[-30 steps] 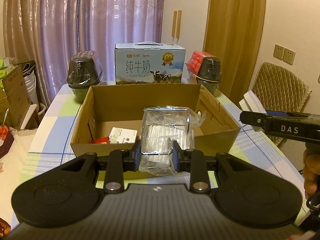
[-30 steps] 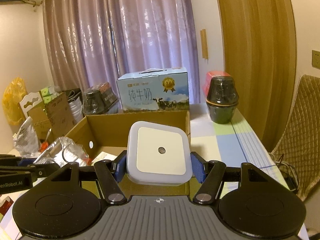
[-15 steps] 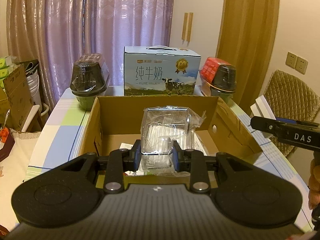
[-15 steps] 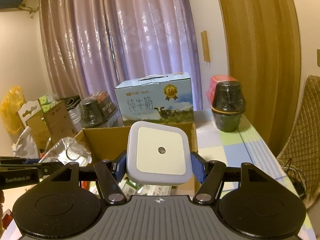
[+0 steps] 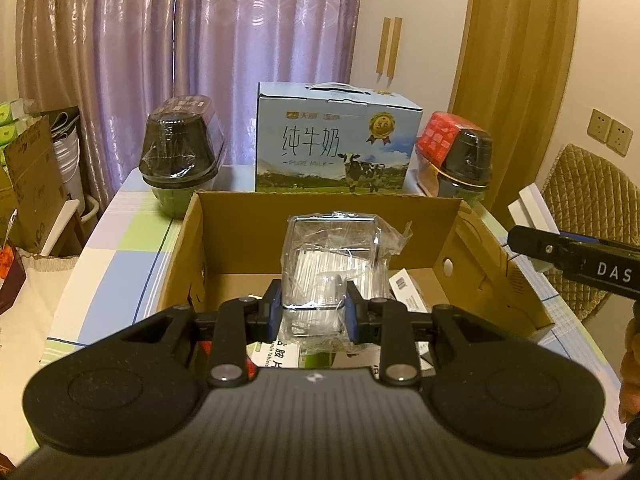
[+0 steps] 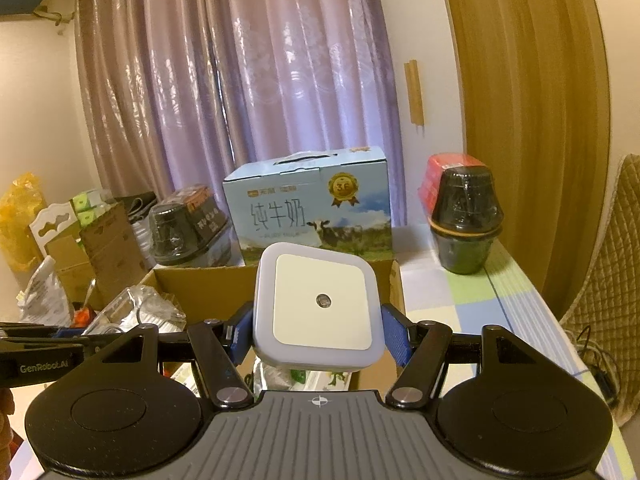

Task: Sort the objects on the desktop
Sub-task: 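Carry the container and night light over the cardboard box with both tools, then lower the container and night light into the cardboard box and open both tools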

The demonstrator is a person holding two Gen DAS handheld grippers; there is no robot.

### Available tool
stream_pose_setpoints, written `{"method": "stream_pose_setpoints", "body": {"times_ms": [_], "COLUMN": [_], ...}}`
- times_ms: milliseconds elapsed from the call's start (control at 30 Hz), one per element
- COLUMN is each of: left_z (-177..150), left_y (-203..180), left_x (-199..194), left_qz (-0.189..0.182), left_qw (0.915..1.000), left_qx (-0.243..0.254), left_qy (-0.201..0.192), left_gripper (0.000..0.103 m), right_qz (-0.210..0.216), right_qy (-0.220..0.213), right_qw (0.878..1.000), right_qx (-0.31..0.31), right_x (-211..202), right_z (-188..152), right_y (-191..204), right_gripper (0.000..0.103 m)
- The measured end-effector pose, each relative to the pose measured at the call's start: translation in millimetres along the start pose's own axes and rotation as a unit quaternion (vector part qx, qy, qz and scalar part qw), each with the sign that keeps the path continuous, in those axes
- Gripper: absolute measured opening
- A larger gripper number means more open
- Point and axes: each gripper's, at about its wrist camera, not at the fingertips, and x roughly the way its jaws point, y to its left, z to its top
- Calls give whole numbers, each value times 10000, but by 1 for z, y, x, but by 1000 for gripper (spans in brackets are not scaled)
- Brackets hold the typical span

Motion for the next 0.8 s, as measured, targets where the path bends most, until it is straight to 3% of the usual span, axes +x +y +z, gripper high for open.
{"method": "stream_pose_setpoints", "body": {"times_ms": [800], "left_z": [15], "left_y": [22], "left_x": [44], "left_qz": [132], "left_qw": [9995], "left_qx": [-217], "left_qy": [194], "left_gripper": [25], "right_qz": [5], "right_qy": [195], "right_qw": [9998], "right_qx": [-49], "right_x": [39], "right_z": [1], "right_y": [6], "right_gripper": [62]}}
